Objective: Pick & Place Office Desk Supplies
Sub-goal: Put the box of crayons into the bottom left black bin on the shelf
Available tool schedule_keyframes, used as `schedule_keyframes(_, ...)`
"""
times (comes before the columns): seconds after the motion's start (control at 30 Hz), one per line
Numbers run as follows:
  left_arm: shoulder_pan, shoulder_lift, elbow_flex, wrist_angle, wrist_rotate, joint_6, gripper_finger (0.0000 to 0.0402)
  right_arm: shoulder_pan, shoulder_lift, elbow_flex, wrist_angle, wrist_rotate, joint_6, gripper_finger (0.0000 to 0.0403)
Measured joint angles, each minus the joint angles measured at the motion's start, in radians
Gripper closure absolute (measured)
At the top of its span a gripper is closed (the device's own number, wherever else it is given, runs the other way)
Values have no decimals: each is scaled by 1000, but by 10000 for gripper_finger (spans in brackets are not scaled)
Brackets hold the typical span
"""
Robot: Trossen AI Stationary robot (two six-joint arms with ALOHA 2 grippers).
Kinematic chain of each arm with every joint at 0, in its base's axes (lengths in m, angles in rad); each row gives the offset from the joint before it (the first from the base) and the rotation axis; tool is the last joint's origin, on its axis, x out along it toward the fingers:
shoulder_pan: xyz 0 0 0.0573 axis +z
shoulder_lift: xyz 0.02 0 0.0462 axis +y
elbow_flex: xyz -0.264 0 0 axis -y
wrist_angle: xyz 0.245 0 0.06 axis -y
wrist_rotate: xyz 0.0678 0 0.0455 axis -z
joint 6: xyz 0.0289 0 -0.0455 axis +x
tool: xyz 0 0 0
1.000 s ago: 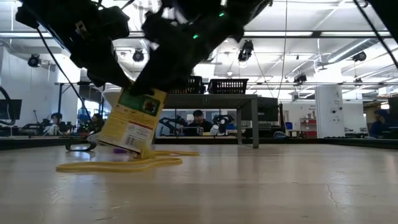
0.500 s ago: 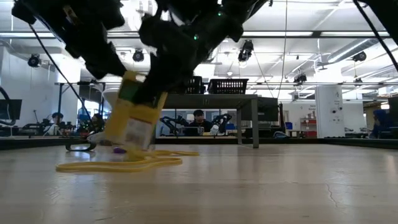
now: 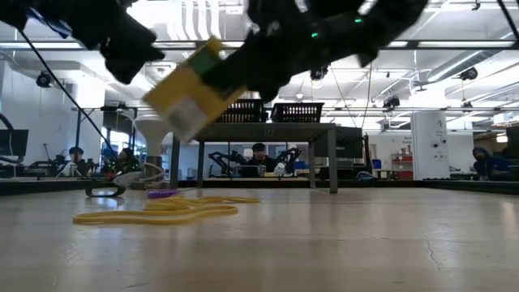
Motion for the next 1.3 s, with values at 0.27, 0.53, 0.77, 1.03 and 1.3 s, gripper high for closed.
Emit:
schedule_keyframes(0.27,-62,188,-147,711,-142,353,249,5,-188,-192,146,107,-67,361)
schedule_keyframes(0.53,-19,376,-53,855,-229,454,186,4,-218,-252,294,112,-83,360)
schedule_keyframes(0.77,14,463,42,722,-324,418,129,4,-226,-264,336,111,-90,360)
schedule_keyframes(1.03,15,483,88,689,-286,410,203,4,-222,-263,326,110,-89,360)
schedule_keyframes(1.3,14,465,91,646,-247,368,335,4,-218,-263,321,105,-80,357)
